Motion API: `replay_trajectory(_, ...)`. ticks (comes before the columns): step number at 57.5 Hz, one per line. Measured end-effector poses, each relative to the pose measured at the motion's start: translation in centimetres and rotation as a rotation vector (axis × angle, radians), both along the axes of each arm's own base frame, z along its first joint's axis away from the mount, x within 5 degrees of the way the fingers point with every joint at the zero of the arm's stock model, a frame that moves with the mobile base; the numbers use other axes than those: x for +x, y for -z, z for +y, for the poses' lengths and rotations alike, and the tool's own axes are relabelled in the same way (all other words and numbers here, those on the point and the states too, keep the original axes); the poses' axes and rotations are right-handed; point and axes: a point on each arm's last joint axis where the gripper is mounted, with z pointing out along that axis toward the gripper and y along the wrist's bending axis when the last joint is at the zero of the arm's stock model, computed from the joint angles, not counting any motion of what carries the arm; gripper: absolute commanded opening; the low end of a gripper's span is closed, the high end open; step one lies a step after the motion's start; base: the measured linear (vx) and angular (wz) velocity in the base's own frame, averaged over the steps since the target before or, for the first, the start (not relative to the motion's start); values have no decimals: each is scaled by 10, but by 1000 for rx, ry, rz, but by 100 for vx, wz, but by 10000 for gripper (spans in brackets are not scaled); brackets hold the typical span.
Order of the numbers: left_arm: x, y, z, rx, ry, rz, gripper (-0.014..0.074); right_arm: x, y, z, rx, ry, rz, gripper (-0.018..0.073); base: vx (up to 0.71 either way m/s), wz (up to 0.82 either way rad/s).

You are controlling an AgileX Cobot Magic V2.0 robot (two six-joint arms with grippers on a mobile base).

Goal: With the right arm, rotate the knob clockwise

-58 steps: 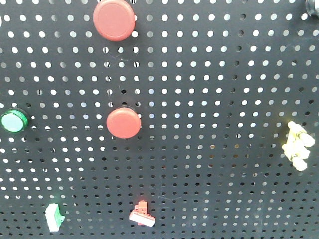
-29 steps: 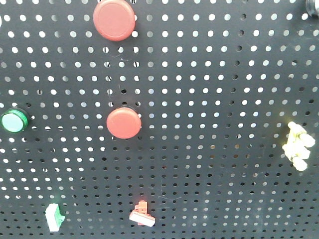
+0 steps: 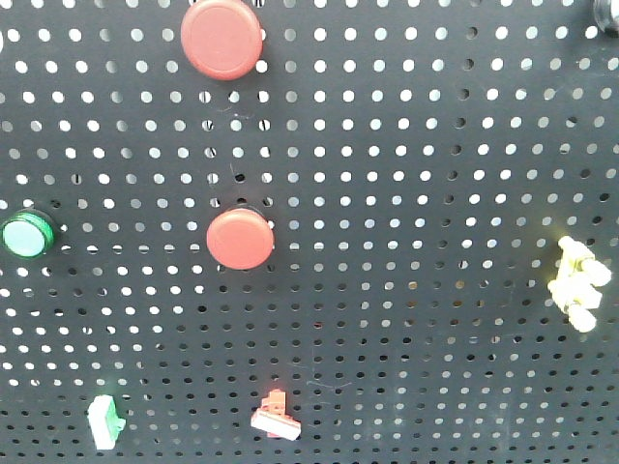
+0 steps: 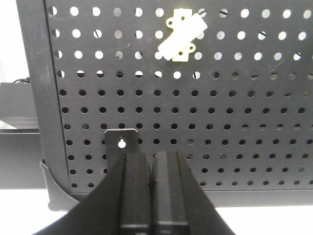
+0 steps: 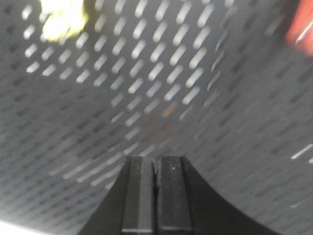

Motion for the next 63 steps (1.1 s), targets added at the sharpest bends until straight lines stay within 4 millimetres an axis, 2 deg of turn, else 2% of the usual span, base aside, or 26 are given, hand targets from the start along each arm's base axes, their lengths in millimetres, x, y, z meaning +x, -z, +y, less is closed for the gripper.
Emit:
replay_trajectory(16,0,0,0,0,0,0,-6,6,63,21,76,-167,86,-8,0,0)
replay_trajectory(31,0,0,0,0,0,0,-6,3,113,24,167,-196,43,-8,0,0)
replay_trajectory(49,0,0,0,0,0,0,-6,-7,108,-2,209,112,-125,-8,0,0)
replay_trajectory(63,0,0,0,0,0,0,-6,-10,110,-6,178,165,-135,-8,0,0)
